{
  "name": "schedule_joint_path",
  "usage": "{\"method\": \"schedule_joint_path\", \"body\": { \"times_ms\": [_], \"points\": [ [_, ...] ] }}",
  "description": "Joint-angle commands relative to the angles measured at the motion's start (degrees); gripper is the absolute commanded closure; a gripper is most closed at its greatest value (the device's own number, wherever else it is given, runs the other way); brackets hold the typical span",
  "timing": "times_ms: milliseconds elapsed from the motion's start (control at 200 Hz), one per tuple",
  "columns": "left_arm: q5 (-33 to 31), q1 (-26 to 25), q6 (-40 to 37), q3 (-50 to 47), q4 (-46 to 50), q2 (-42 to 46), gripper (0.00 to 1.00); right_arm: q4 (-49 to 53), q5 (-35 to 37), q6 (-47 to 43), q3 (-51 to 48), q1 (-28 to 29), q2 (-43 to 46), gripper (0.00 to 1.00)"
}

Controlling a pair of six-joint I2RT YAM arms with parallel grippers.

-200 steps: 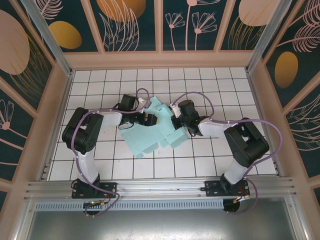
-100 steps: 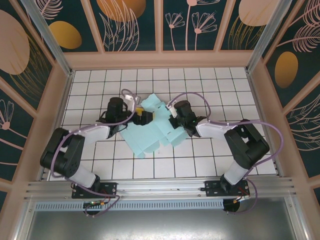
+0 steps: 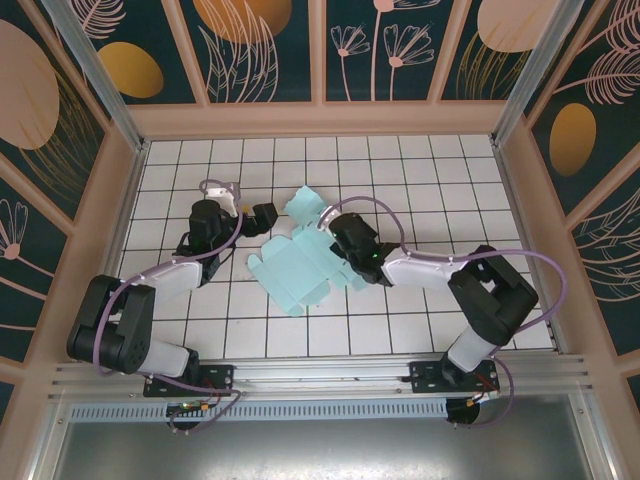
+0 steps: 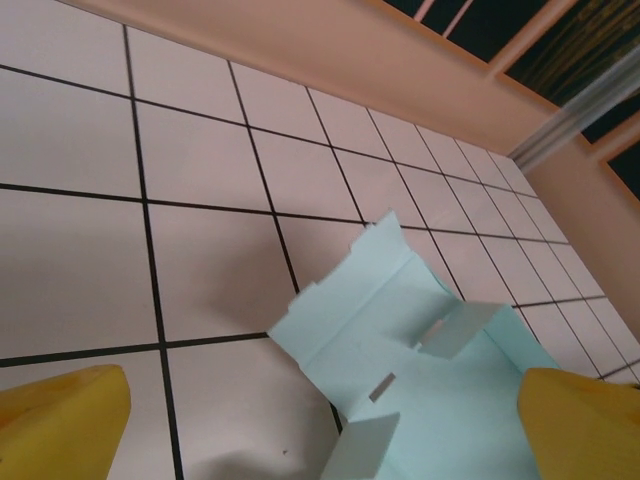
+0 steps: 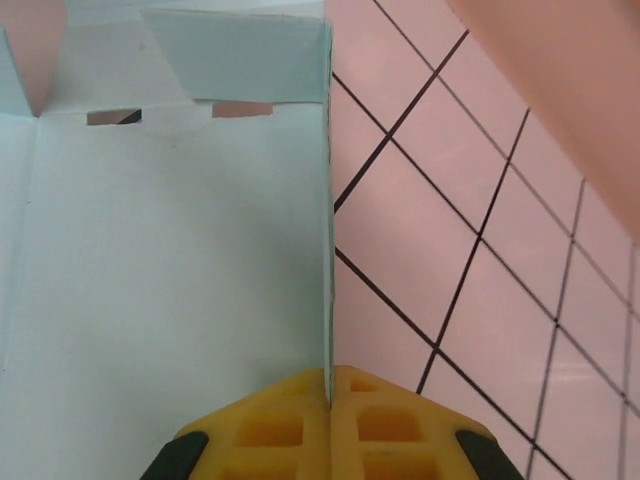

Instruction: Fold the paper box

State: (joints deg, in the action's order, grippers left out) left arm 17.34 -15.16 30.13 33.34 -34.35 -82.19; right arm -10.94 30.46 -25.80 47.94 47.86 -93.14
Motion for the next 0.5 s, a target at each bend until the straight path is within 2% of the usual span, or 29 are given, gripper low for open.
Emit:
{"method": "schedule_joint_path", "body": {
  "times_ms": [0, 200, 360, 495],
  "points": [
    [-3.59, 0.57, 2.48, 0.23, -1.34, 1.51, 0.01, -4.23, 9.91, -7.93, 1.26, 2.33, 0.08, 1.0],
    [-5.27, 2.26, 5.73, 1.79, 0.59, -0.19, 0.01, -17.56, 17.67, -19.66, -2.66, 5.29, -0.9, 1.0],
    [-4.75, 3.66, 7.58, 1.73, 0.76, -1.45, 0.01, -35.12, 22.07, -33.95, -6.47, 7.11, -2.57, 1.0],
    [-4.16, 4.43, 7.08, 2.24, 1.9, -1.99, 0.01, -38.94, 22.2, -37.92, -8.31, 7.91, -4.29, 1.0]
  ]
}}
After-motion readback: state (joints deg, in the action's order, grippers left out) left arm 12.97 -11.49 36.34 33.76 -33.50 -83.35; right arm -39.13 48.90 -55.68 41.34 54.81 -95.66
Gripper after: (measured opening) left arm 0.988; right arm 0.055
